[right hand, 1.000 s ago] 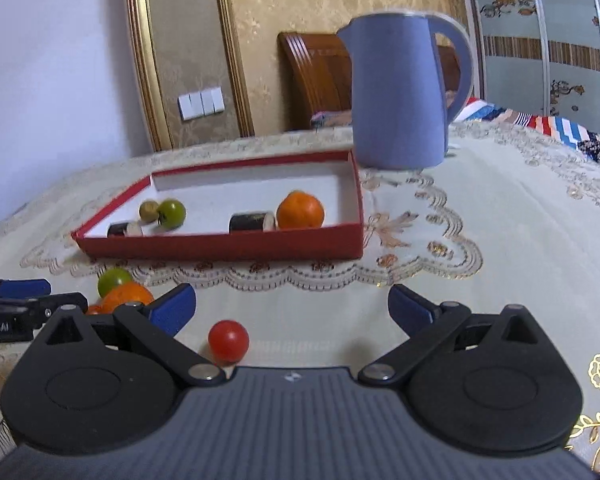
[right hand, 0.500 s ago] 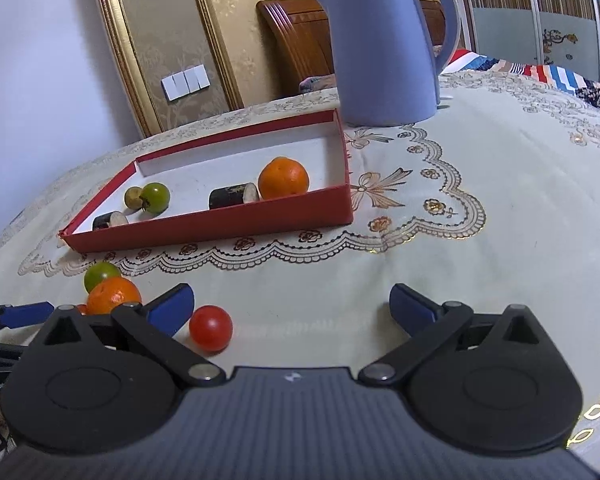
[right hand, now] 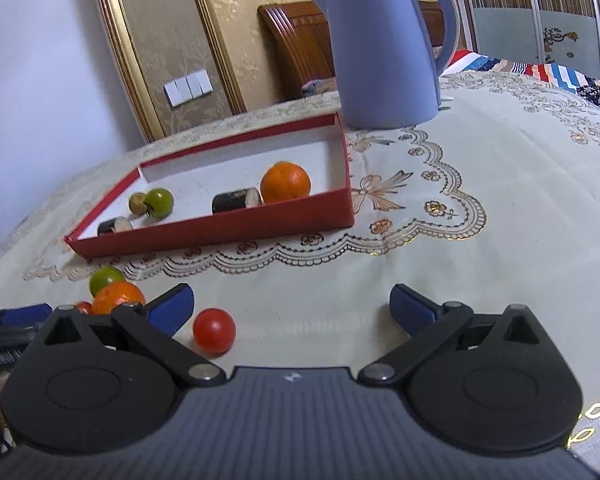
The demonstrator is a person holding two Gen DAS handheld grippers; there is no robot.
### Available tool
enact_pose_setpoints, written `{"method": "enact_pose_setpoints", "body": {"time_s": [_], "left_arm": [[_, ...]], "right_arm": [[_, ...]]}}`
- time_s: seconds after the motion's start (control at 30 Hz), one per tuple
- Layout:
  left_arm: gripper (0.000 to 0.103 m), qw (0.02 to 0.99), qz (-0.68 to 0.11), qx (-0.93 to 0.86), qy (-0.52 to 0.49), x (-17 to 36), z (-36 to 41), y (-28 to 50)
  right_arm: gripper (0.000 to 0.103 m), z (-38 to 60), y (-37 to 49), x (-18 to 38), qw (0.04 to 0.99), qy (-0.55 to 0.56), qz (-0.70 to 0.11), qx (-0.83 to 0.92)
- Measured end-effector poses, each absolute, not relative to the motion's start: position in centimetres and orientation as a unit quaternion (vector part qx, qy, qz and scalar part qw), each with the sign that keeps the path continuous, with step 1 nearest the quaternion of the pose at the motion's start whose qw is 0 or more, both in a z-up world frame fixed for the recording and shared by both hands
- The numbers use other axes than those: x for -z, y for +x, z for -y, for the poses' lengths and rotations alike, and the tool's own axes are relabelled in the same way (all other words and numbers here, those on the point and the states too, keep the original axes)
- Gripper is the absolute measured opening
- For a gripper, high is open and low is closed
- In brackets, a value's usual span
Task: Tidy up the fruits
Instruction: 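Withdraw both open tools from the tray toward the remaining fruits, then grasp the small red tomato with the right tool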
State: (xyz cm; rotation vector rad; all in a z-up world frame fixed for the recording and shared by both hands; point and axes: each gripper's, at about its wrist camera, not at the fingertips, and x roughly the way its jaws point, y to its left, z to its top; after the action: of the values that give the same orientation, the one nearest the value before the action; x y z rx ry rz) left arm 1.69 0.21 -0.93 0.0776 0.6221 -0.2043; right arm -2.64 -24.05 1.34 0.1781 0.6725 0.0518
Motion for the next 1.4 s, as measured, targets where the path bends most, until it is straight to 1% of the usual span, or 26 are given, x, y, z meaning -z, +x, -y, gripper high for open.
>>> {"method": "enact_pose_setpoints", "body": {"time_s": [0.07,0.17,0.3,0.47,0.5,0.53,0.57,0.77,0.87,0.93,1.03,1.1,1.17,1.2,1.37,1.4], "left_arm": [[0.084,0.945,-0.307,0.098,0.051,1.0,0.3,1.7],[0.084,0.942,-0.319,0.088,0.052,1.2,0.7,2.6],[0.084,0.945,-0.319,0.042,0.054,1.2,0.7,3.6],[0.084,0.944,-0.327,0.037,0.030,1.2,-0.2,3.9],[0.084,0.944,-0.326,0.036,0.035,1.2,-0.1,3.8],[0.084,0.944,-0.326,0.036,0.037,1.2,-0.1,3.8],[0.084,0.944,-0.326,0.038,0.036,1.2,-0.2,3.8],[0.084,0.944,-0.324,0.042,0.038,1.2,-0.2,3.8],[0.084,0.945,-0.320,0.043,0.046,1.2,0.0,3.8],[0.085,0.945,-0.321,0.043,0.041,1.3,-0.1,3.8],[0.085,0.945,-0.322,0.045,0.035,1.3,-0.3,3.9],[0.085,0.945,-0.322,0.045,0.035,1.3,-0.3,3.9],[0.085,0.945,-0.322,0.045,0.035,1.3,-0.3,3.9],[0.086,0.945,-0.322,0.045,0.035,1.3,-0.3,3.9],[0.087,0.945,-0.323,0.043,0.033,1.4,-0.4,3.9],[0.087,0.945,-0.323,0.043,0.033,1.4,-0.4,3.9]], "right_arm": [[0.103,23.1,-2.8,-1.4,0.938,0.050,-0.340,-0.036],[0.103,22.0,-3.4,-1.8,0.945,0.013,-0.324,-0.035],[0.103,21.1,-2.9,-1.6,0.940,-0.012,-0.339,-0.041],[0.103,20.1,-1.6,-1.2,0.936,-0.037,-0.350,-0.023],[0.101,19.9,-1.2,-1.0,0.933,-0.044,-0.357,-0.019],[0.092,19.7,-0.9,-0.8,0.930,-0.047,-0.365,-0.020],[0.091,19.6,-0.7,-0.7,0.926,-0.051,-0.373,-0.021],[0.091,19.4,-0.9,-0.6,0.927,-0.054,-0.372,-0.022],[0.088,18.9,-1.2,-0.7,0.929,-0.070,-0.363,-0.021],[0.079,18.6,-1.3,-0.7,0.930,-0.076,-0.360,-0.025],[0.077,18.8,-1.2,-0.8,0.929,-0.071,-0.361,-0.032],[0.071,18.8,-1.2,-0.8,0.929,-0.069,-0.360,-0.037],[0.069,18.6,-1.3,-0.8,0.930,-0.075,-0.358,-0.041],[0.065,18.5,-1.4,-0.8,0.930,-0.078,-0.356,-0.043],[0.062,18.4,-1.4,-0.9,0.930,-0.078,-0.355,-0.047],[0.060,18.5,-1.4,-0.9,0.930,-0.076,-0.356,-0.050]]}}
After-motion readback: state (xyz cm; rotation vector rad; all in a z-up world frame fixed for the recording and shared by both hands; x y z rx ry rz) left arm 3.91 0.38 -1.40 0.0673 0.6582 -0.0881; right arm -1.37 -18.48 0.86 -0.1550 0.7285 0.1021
